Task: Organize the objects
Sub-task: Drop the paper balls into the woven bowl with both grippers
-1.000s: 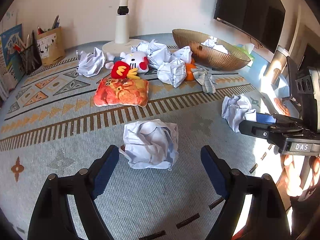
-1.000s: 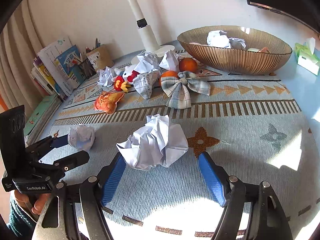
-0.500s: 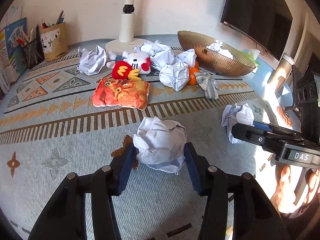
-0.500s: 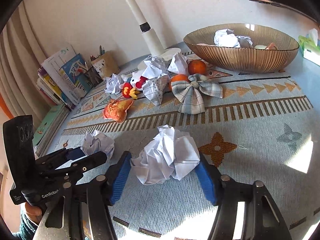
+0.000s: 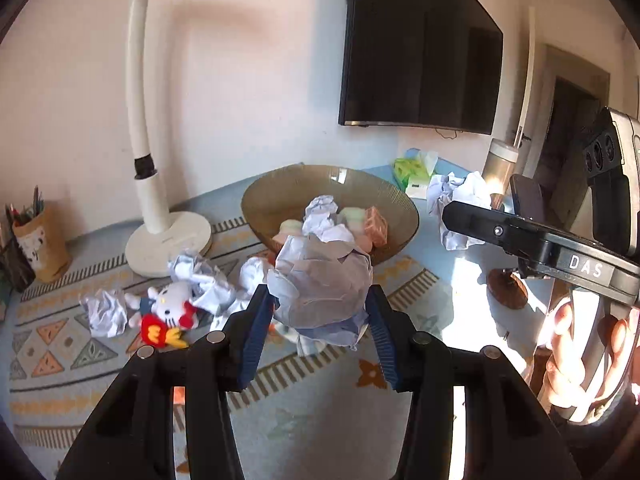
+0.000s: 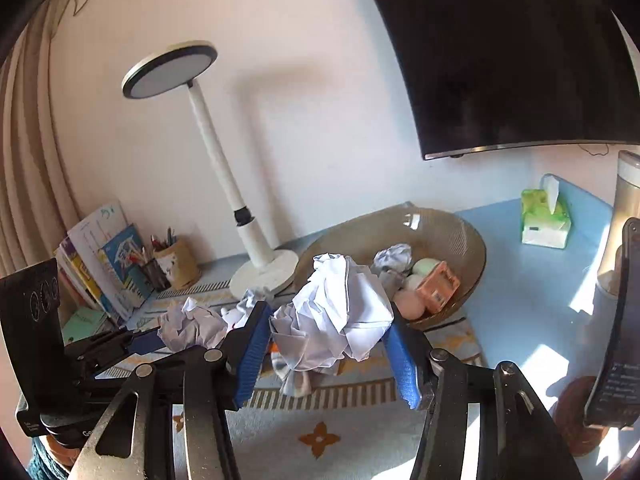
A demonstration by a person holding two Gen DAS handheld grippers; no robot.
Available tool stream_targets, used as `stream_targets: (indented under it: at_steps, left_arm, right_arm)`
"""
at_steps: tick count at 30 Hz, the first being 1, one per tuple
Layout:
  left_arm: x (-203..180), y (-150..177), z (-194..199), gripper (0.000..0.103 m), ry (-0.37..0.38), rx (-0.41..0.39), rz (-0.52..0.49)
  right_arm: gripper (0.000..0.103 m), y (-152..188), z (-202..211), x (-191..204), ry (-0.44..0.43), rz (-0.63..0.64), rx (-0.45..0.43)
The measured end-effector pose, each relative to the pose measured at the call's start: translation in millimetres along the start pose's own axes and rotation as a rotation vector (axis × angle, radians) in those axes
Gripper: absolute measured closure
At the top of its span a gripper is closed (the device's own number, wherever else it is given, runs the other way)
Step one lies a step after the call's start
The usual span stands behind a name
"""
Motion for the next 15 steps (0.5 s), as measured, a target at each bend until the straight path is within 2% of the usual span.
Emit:
stream_targets:
  at_steps: [3, 6, 9, 11, 12, 14, 15]
  left_arm:
    - [3.3, -40.8, -39.6, 0.058, 0.016, -0.010, 0.014]
    - [18.6, -67.4, -82.2, 0.058, 0.019, -0.004, 0.054]
    - [38.6, -76.8, -127.3, 0.058, 0.016, 0.040, 0.103]
    - [45.3, -79.4, -149.0, 0.058, 0.009, 0.058, 0.102]
    - [46.8, -80.7, -156.7, 0.058, 0.004, 0.061, 0.095]
    - [53.5, -82.7, -169.4, 0.051, 0.007, 0.064, 0.124]
    - [55.9, -83.2, -173.7, 0.042, 0.021, 0.065, 0.152]
  right_arm:
    - [0.049, -32.5, -19.9, -26.3, 0.037, -0.067, -0.024]
    - [0.049, -52.8, -51.8, -45.6, 0.057, -0.133, 0.001]
    - [0.049, -65.6, -85.6, -57.6, 0.077, -0.153, 0.023]
    - [0.048, -70.4, -107.7, -64.5, 0.094, -0.158, 0.041]
    - [0.046, -72.3, -117.6, -67.0, 0.094, -0.165, 0.050]
    - [0.030, -73.7, -135.3, -73.2, 0.102, -0.173, 0.074]
    - [0.030, -72.6, -140.2, -76.4, 0.109, -0.173, 0.082]
Point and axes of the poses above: each gripper's, at about its wrist camera, not at the fingertips, and z roughly against the way its jaws point, x to its left, y to its underside, the point moved 10 cm from there along -z, roughly the way its jaws point, and after that the axes turned 7 degrees about -z, right-handed, at the moved point
